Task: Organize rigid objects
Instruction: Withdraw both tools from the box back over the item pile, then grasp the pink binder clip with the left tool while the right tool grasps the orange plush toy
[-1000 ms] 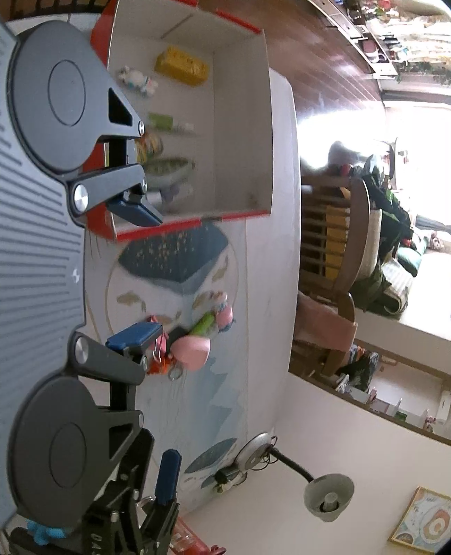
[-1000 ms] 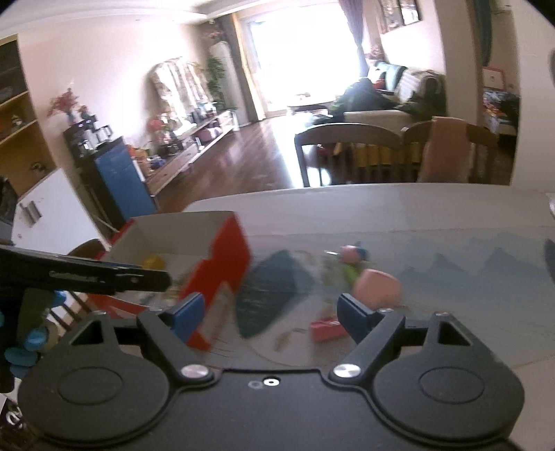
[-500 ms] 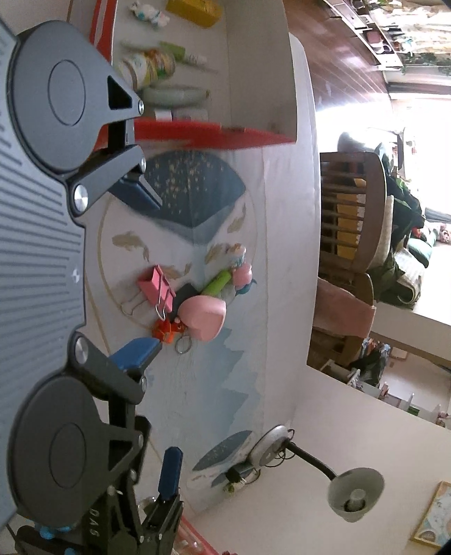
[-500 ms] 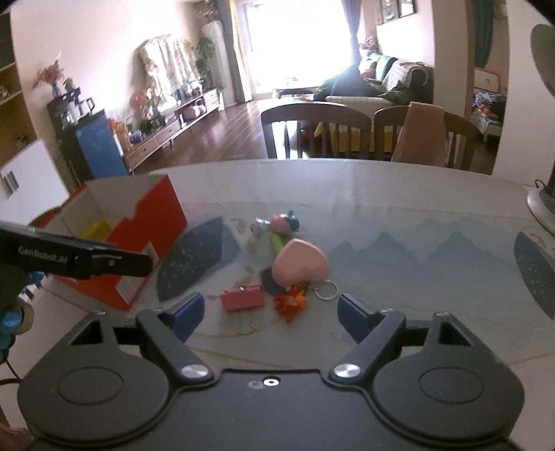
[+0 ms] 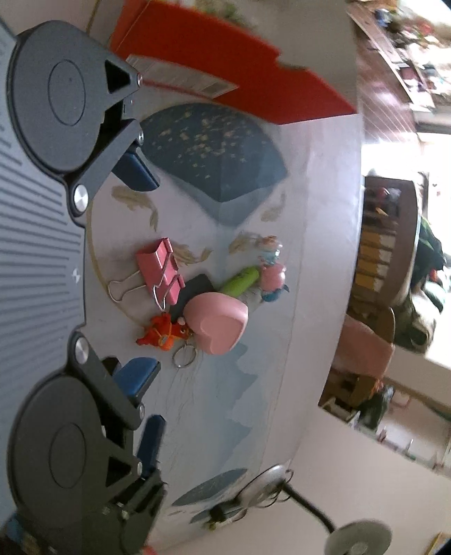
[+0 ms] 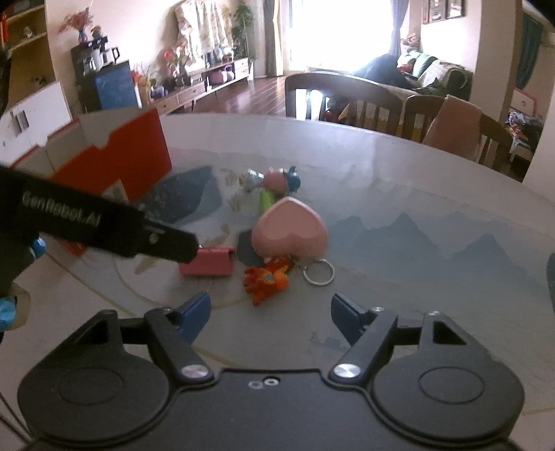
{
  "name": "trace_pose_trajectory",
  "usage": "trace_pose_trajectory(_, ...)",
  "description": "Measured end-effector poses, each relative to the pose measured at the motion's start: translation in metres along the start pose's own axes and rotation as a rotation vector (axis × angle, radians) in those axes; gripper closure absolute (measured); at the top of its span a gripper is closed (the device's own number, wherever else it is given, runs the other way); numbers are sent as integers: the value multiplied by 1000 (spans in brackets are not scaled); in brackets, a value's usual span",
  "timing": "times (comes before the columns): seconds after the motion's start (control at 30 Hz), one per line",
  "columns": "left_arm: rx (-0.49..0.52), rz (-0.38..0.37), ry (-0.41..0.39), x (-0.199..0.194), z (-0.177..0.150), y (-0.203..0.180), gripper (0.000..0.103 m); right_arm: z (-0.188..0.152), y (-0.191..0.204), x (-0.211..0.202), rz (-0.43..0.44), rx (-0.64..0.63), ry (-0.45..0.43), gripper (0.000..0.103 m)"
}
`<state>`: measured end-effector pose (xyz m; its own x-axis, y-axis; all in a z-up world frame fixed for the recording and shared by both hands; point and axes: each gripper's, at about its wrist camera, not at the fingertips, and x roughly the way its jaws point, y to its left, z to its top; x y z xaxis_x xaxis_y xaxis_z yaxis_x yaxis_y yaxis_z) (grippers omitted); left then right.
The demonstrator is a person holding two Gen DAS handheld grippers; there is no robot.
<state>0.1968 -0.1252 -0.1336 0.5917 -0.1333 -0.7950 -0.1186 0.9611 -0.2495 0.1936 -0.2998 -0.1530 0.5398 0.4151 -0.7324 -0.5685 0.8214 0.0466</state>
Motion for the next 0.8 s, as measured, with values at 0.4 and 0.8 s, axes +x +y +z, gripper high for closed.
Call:
trace_pose_trajectory(0.4, -108, 109, 49, 44, 0, -4, 1, -2, 1, 37, 30, -33, 21, 36)
trace_pose_trajectory(0.8, -155, 158, 31, 56, 3, -9, 2, -1, 0, 49, 33, -40, 4, 46)
